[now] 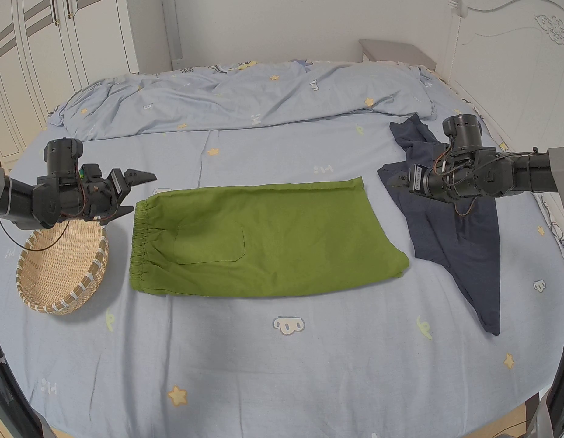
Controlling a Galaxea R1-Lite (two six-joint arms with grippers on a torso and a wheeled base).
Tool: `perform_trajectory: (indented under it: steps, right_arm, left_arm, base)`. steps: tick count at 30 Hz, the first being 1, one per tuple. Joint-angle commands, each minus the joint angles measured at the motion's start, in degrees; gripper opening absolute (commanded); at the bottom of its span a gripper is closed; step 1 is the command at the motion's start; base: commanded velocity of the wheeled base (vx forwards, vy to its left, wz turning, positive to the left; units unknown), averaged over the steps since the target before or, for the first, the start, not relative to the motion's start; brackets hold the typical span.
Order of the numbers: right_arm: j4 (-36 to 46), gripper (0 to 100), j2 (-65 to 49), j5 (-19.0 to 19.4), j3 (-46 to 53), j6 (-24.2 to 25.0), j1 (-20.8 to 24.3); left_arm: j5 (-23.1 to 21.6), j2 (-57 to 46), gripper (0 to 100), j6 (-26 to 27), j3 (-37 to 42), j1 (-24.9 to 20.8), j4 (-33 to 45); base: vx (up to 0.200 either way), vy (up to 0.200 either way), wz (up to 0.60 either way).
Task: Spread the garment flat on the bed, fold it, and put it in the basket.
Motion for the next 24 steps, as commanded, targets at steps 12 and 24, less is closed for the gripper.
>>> perform_trajectory:
  steps: [12,24]
  right_arm:
    - [3.4,100,-7.5,1.8,11.7,0.6,-2.3]
    - [3.4,100,-7.6,1.8,12.8,0.7,-2.7]
  left_arm:
    - [0.0,4.4,100,8.8,6.3,0.7,-0.1]
    - [0.0,7.4,100,9.6,5.6,0.8,-0.1]
  base:
    - [0.0,0.0,0.0]
    - [0.0,0.0,0.0]
